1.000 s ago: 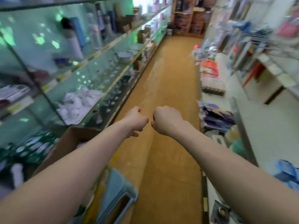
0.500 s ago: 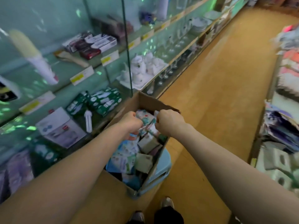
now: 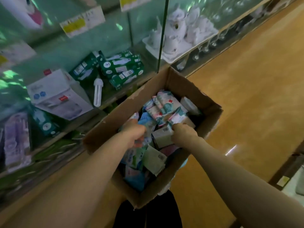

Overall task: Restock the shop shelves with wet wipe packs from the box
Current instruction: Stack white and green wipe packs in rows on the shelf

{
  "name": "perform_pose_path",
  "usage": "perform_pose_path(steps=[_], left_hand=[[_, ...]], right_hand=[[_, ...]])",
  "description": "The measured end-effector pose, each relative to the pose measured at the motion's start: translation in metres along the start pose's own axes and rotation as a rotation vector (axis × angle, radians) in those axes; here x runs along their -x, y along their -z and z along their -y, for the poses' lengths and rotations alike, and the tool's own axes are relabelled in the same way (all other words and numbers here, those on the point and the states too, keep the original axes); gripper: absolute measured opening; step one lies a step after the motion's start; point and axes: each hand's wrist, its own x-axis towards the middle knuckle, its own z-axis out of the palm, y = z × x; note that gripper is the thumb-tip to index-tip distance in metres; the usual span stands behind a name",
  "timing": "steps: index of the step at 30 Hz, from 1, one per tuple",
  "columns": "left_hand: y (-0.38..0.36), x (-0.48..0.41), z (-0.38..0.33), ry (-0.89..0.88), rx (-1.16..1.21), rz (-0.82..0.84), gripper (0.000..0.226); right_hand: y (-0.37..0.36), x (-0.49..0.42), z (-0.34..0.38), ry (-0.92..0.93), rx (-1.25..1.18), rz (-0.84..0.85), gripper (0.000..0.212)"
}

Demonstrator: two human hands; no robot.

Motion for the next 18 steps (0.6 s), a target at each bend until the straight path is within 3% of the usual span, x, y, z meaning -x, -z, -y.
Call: perform_pose_path(steps=[12,16,18], left_hand=[[-0.034,-0.06,0.038,0.13,0.142,0.04,0.059],[-0.041,-0.065,0.042,0.167,0.163,0.054,0.051],[-0.041,-0.063,0.043,0.196,0.212,0.108,0.061]], right_hand=[[-0.06,-0.06,-0.009,-0.158,-0.06,0.132,0.05],[-0.054,-0.064,-0.005,-0.084,-0.029,0.105,0.042],[-0.049,-0.059,-0.001,-0.023,-0.069,0.03,0.044]])
